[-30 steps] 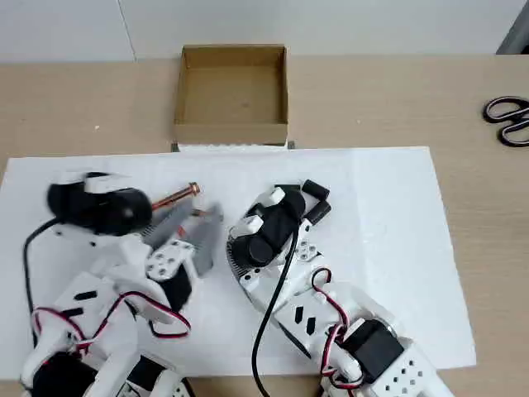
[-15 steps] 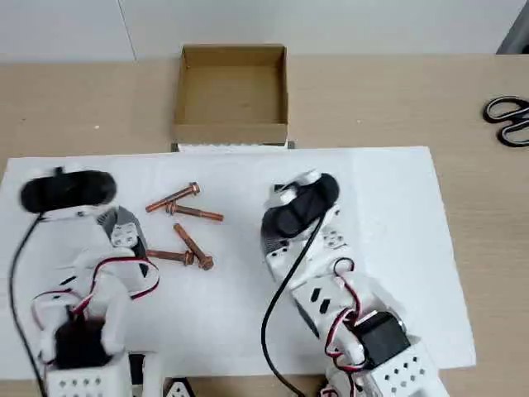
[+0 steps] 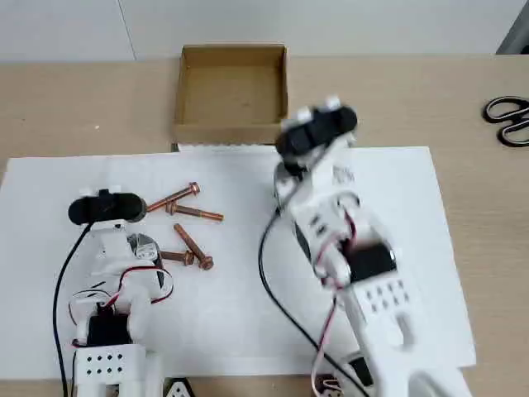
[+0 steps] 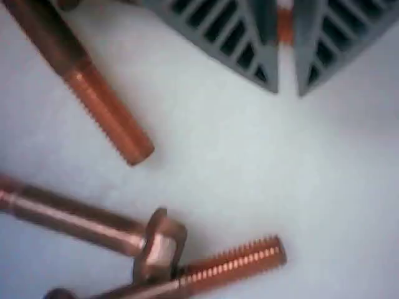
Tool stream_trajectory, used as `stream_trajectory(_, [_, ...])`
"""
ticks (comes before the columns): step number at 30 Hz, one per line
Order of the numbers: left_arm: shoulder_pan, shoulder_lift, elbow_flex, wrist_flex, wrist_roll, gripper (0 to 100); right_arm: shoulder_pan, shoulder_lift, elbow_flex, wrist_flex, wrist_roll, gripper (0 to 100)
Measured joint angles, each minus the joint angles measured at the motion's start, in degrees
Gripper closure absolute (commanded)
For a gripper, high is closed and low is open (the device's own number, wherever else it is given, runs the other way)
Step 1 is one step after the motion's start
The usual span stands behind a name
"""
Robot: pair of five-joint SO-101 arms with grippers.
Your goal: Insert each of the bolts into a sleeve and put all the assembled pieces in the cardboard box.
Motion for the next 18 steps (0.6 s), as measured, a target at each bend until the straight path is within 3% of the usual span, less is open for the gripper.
stream_trajectory(18, [0.0,0.09,0.53,-0.62,0.0,99,0.88,66.02,-63.65,-5.19,0.0,99.6])
